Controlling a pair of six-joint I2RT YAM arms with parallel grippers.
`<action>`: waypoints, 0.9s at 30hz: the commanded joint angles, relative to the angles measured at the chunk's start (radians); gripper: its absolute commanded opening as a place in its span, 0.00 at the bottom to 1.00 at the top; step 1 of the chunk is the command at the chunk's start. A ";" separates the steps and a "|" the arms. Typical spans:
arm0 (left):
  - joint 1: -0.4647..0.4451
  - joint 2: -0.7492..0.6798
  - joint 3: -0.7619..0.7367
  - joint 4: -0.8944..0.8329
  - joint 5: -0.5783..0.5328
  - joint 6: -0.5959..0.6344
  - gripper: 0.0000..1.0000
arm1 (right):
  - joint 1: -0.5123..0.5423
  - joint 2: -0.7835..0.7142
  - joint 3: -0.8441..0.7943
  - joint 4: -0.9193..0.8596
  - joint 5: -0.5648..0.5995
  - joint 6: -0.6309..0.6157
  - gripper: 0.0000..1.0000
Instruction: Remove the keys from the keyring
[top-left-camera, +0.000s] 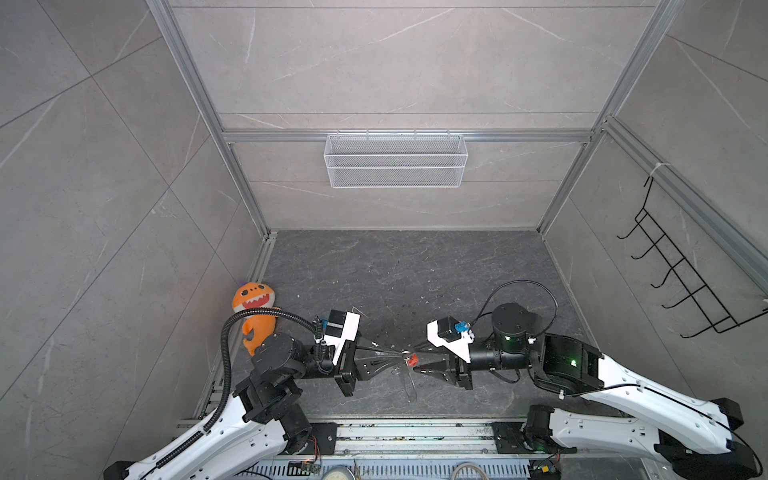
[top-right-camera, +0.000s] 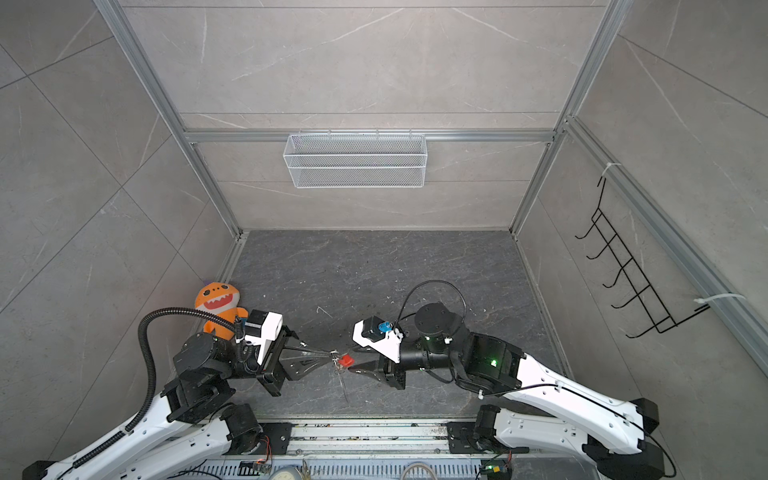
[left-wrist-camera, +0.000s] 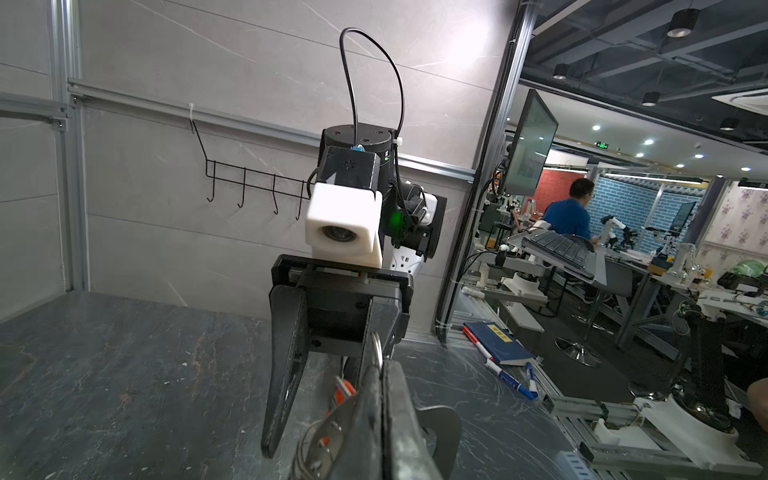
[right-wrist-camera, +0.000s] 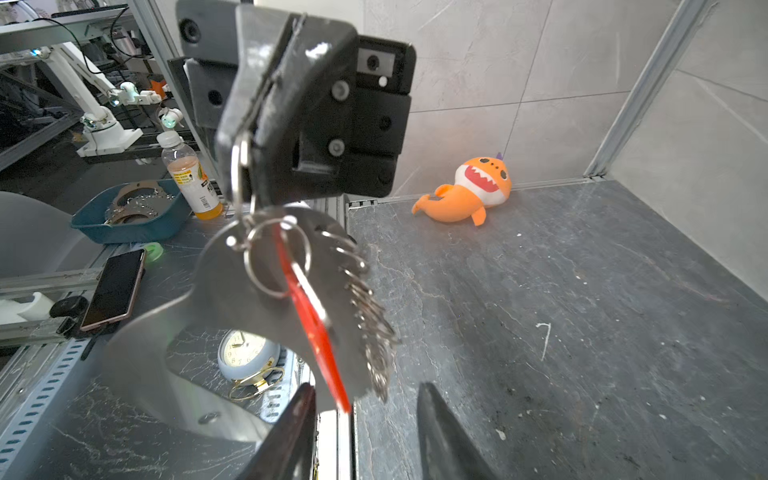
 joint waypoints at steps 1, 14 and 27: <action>-0.004 -0.012 0.031 0.027 -0.031 0.041 0.00 | -0.003 -0.058 -0.004 -0.015 0.052 0.043 0.46; -0.004 -0.014 0.011 0.031 -0.063 0.044 0.00 | -0.003 -0.062 -0.008 0.215 0.066 0.215 0.51; -0.004 -0.024 0.000 0.033 -0.066 0.044 0.00 | -0.003 -0.003 -0.010 0.329 -0.072 0.275 0.51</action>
